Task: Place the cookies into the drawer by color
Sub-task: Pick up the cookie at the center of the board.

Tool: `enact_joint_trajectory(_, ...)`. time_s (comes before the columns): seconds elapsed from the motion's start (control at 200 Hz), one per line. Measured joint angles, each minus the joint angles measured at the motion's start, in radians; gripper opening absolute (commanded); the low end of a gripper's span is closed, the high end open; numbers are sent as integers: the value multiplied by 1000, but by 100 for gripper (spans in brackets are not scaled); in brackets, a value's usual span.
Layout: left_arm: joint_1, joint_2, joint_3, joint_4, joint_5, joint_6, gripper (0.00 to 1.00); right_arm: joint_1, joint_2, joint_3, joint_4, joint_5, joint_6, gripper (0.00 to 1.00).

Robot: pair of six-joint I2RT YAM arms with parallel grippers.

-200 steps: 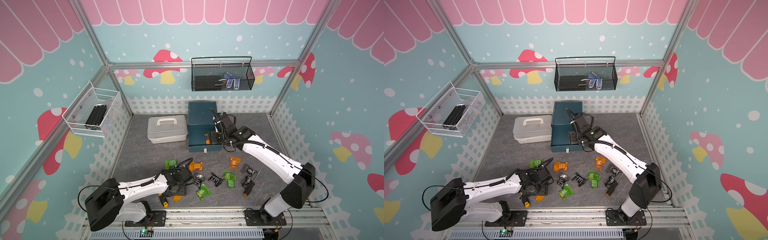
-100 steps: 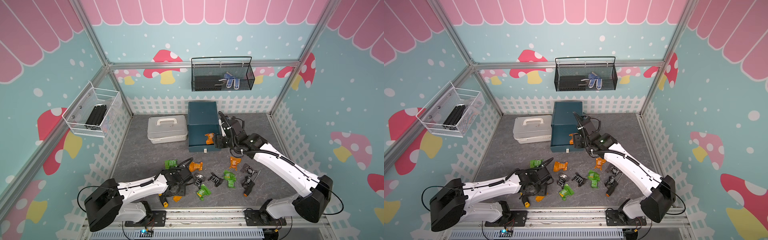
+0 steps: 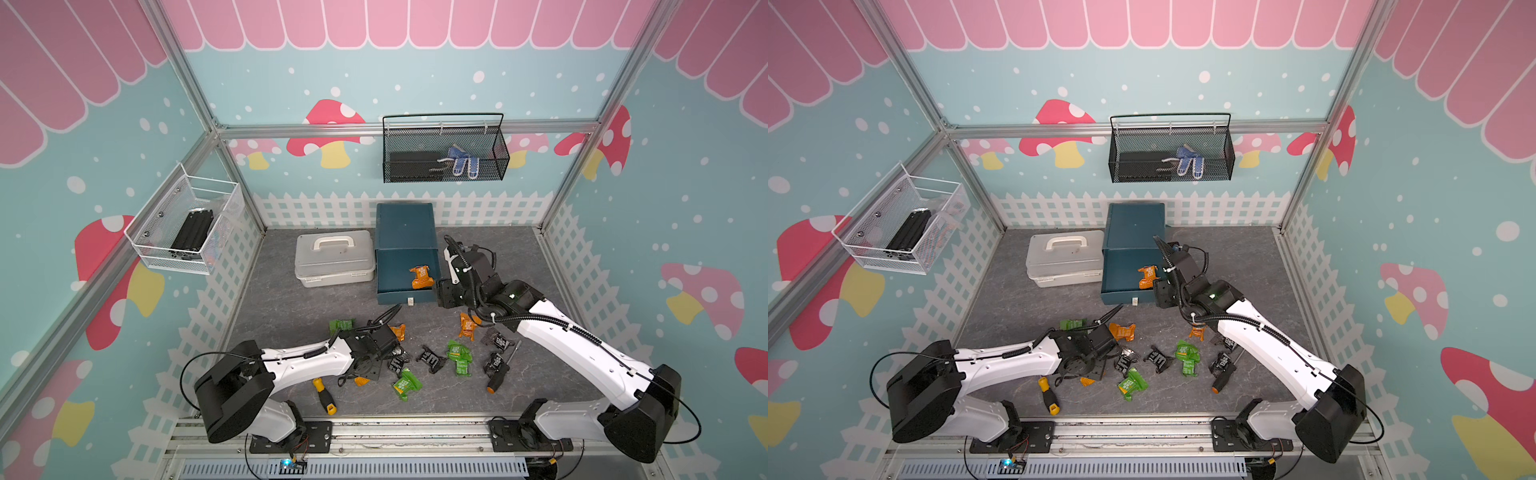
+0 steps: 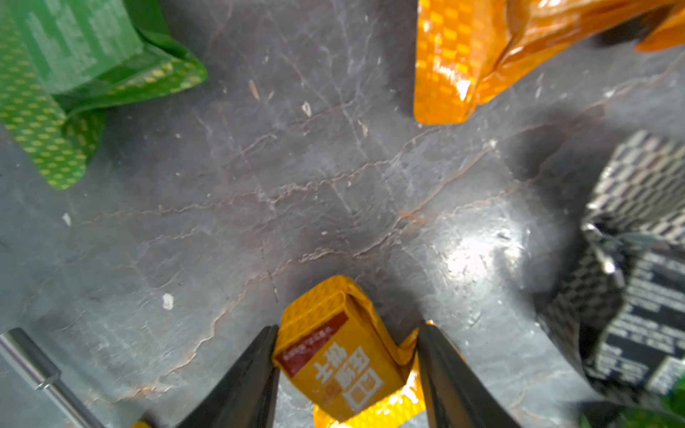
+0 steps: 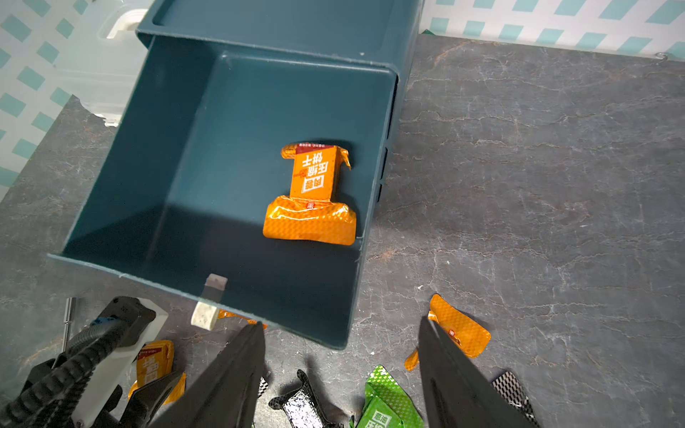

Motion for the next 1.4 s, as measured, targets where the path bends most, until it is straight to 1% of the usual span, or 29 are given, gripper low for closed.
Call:
enact_joint_trajectory(0.045, 1, 6, 0, 3, -2, 6, 80, 0, -10, -13, 2, 0, -2, 68)
enact_joint_trajectory(0.105, 3, 8, 2, 1, -11, 0, 86, -1, -23, -25, 5, 0, -4, 68)
enact_joint_trajectory(0.23, 18, 6, 5, -14, -28, -44, 90, -1, -44, -40, 16, 0, -5, 68)
enact_joint_trajectory(0.39, 56, -42, -18, -24, 0, -126, 87, -2, -73, -70, 29, 1, -8, 68)
enact_joint_trajectory(0.565, 60, -175, -31, -26, 65, -196, 89, -6, -105, -110, 39, 5, -14, 69)
enact_joint_trajectory(0.665, 60, -222, -32, -26, 78, -245, 87, -10, -112, -117, 42, 6, -17, 69)
enact_joint_trajectory(0.7, 60, -225, -35, -24, 77, -264, 86, -12, -116, -121, 43, 5, -19, 69)
enact_joint_trajectory(0.766, 60, -226, -50, -18, 71, -298, 81, -13, -132, -135, 45, 3, -19, 69)
enact_joint_trajectory(0.866, 60, -226, -78, -13, 50, -351, 81, -13, -172, -166, 45, 2, -19, 69)
enact_joint_trajectory(0.951, 66, -226, -99, 11, 43, -395, 77, -13, -210, -188, 46, 2, -19, 69)
enact_joint_trajectory(1.081, 73, -216, -110, 45, 40, -447, 77, -13, -273, -232, 50, -2, -19, 69)
enact_joint_trajectory(1.401, 87, -187, -113, 108, 14, -518, 74, -13, -372, -265, 60, -24, -19, 69)
